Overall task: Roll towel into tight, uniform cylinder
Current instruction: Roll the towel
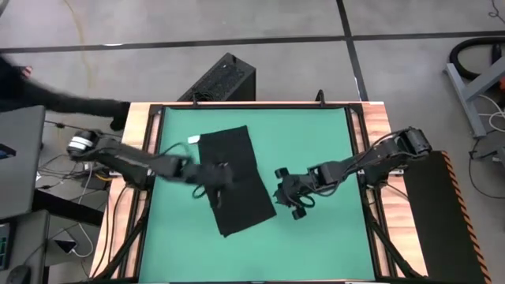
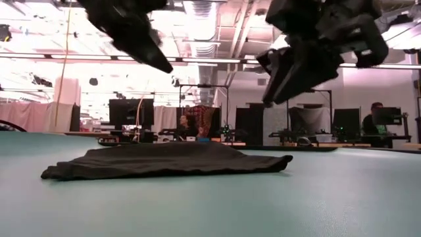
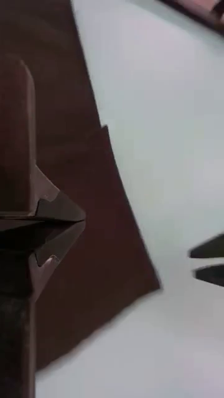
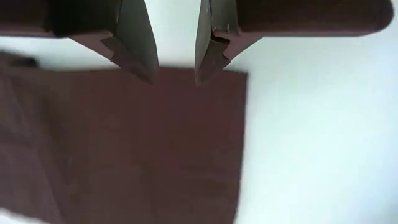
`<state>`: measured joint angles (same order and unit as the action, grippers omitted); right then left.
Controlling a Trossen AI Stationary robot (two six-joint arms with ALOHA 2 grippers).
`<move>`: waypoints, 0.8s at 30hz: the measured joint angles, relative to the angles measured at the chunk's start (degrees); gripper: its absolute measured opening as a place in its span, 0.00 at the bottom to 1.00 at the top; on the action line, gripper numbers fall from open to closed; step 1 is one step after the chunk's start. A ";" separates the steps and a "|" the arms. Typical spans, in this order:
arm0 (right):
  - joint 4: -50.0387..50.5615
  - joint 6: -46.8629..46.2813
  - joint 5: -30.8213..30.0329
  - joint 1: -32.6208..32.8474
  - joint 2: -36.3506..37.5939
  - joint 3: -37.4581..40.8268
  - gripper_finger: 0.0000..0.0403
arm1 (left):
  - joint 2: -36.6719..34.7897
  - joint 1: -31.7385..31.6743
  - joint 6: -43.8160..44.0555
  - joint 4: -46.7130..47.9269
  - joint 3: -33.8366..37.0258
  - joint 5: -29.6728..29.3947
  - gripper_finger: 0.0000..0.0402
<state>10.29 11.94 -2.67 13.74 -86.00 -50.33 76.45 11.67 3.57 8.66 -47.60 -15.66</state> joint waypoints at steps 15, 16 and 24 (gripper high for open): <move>-13.08 -11.56 -0.49 0.49 -14.54 -0.05 0.31 | -3.33 22.93 17.15 -7.60 9.27 -24.81 0.00; -13.50 -13.11 -0.47 0.69 -15.62 0.00 0.31 | -3.32 23.41 17.18 -7.97 9.27 -24.73 0.00; -21.20 -23.94 -1.20 6.71 -18.40 0.04 0.31 | -3.31 26.96 17.30 -9.68 9.25 -24.24 0.00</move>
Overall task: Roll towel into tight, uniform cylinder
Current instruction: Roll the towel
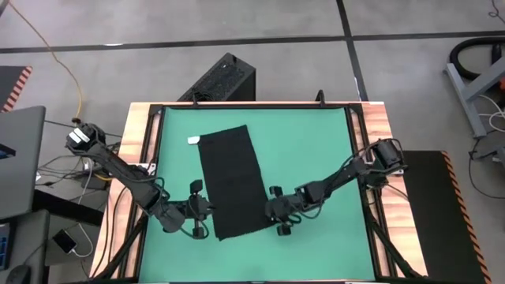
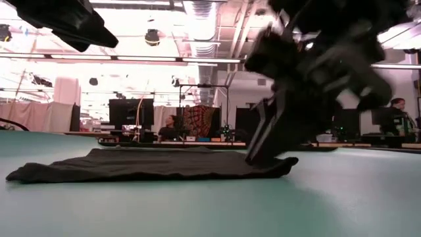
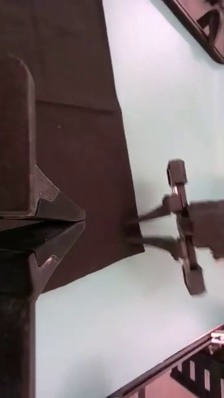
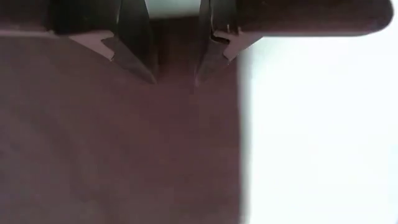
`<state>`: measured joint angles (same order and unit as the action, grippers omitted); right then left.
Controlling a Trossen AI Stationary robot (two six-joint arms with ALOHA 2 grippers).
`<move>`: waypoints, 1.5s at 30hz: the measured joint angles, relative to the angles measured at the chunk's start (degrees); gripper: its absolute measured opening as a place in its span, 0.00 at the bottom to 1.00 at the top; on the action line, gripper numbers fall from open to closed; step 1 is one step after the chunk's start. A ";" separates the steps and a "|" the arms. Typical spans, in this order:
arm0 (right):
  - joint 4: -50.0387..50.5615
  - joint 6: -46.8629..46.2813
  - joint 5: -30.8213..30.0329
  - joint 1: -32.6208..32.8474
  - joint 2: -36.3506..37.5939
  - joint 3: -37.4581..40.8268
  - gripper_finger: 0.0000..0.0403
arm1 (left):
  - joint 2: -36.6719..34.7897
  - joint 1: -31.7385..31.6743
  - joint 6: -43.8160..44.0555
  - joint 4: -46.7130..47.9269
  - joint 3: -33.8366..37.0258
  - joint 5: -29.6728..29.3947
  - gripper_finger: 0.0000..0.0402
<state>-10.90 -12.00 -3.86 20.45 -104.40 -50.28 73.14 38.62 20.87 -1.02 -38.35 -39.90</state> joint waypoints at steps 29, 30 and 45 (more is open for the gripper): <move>1.67 7.13 -10.29 7.84 0.44 -9.57 0.31 | 18.78 5.57 -9.86 0.77 -3.39 9.53 0.25; 1.68 7.29 -10.29 7.81 0.44 -9.57 0.31 | 18.78 5.50 -10.04 0.14 -3.39 10.67 0.27; 2.35 7.09 -10.20 7.54 0.48 -9.57 0.31 | 18.80 3.12 -17.26 0.15 -3.43 15.24 0.33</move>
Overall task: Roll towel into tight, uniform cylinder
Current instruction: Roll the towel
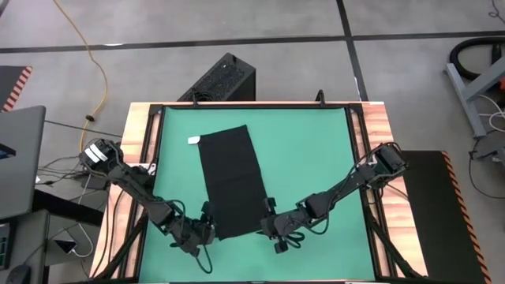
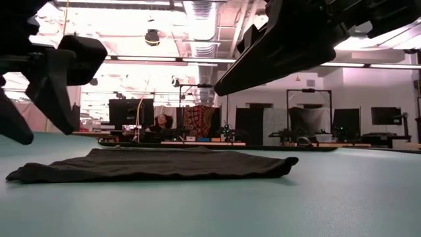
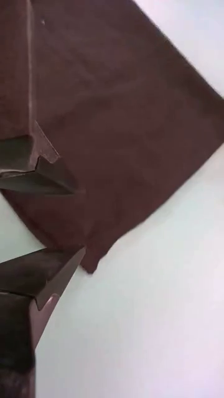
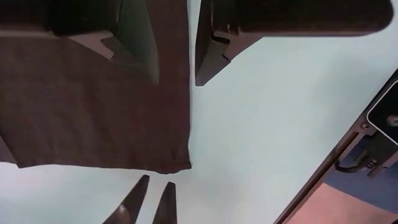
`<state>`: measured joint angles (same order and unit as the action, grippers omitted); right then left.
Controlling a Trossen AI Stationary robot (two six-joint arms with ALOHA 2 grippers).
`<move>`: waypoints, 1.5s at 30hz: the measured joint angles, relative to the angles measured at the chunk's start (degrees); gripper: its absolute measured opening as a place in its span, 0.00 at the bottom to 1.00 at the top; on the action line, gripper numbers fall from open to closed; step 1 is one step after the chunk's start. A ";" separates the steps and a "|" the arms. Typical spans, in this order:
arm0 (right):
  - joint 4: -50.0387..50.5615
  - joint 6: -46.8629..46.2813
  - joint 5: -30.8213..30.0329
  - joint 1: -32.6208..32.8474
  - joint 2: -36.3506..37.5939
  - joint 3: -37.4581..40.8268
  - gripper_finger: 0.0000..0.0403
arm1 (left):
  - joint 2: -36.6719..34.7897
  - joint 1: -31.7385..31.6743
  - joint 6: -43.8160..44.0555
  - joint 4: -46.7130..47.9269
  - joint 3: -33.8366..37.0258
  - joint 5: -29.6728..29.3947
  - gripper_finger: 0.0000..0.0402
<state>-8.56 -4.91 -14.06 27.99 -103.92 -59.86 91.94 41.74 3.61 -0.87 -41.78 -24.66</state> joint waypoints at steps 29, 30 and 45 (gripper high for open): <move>0.90 -1.68 0.02 -0.02 0.02 0.00 0.31 | 0.01 -2.97 -7.05 -0.48 0.07 6.34 0.32; 0.90 -1.69 0.02 -0.03 0.02 0.00 0.31 | 0.01 -2.97 -7.06 -0.50 0.07 6.44 0.32; 0.83 -2.61 0.02 -0.04 0.02 -0.04 0.31 | 7.02 -3.11 -9.90 -6.67 -0.88 9.18 0.32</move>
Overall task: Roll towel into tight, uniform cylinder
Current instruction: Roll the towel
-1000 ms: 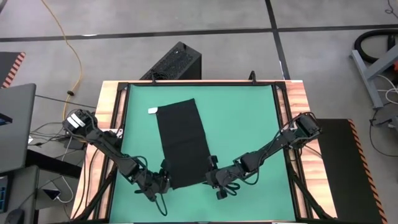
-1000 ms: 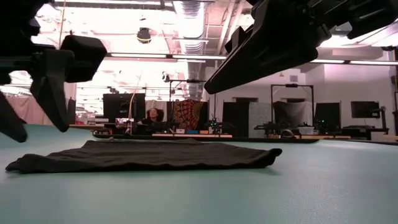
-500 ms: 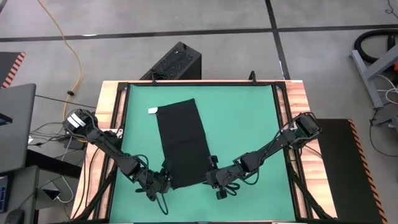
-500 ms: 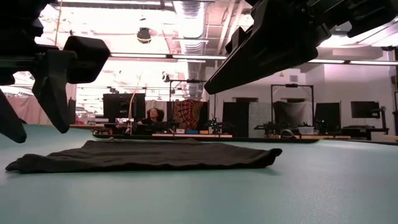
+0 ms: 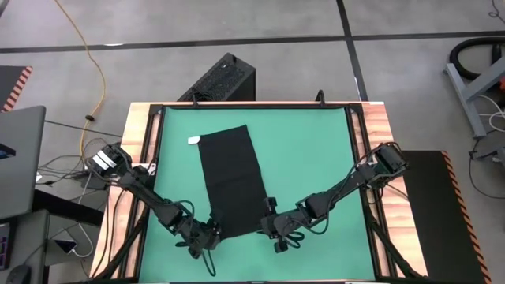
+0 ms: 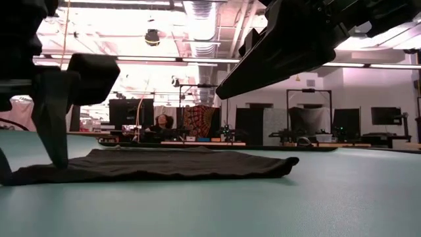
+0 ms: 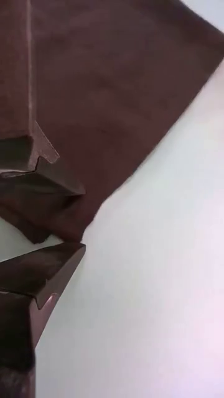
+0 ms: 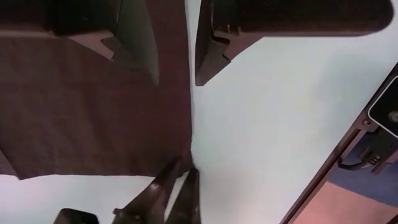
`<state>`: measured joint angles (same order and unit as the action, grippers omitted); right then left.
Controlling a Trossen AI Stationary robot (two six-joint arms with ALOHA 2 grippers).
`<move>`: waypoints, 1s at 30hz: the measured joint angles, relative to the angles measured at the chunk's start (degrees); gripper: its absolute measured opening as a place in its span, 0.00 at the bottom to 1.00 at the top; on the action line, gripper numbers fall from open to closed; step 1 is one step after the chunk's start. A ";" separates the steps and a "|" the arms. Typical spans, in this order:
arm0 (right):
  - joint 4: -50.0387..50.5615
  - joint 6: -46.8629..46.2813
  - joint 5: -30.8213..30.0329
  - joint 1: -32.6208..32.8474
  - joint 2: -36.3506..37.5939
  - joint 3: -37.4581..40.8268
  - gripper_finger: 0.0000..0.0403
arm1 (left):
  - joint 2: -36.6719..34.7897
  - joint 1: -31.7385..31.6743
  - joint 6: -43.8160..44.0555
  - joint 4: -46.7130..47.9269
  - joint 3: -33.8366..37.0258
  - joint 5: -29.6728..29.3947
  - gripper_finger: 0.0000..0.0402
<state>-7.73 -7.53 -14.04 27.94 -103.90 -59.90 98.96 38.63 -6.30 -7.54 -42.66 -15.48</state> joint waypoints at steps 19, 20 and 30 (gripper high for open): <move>1.46 -2.09 0.07 0.02 0.00 0.00 0.31 | -8.08 1.22 2.04 6.81 1.11 -2.27 0.32; 1.46 -2.10 0.07 -0.04 0.00 0.00 0.31 | -7.78 1.06 1.51 4.51 2.55 -1.90 0.32; 1.73 -2.62 0.19 -0.28 0.00 0.00 0.31 | -5.87 -0.50 -0.52 -8.58 8.77 1.26 0.32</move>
<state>-6.00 -10.15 -13.85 27.66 -103.90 -59.90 93.09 38.13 -6.81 -16.11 -33.89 -14.22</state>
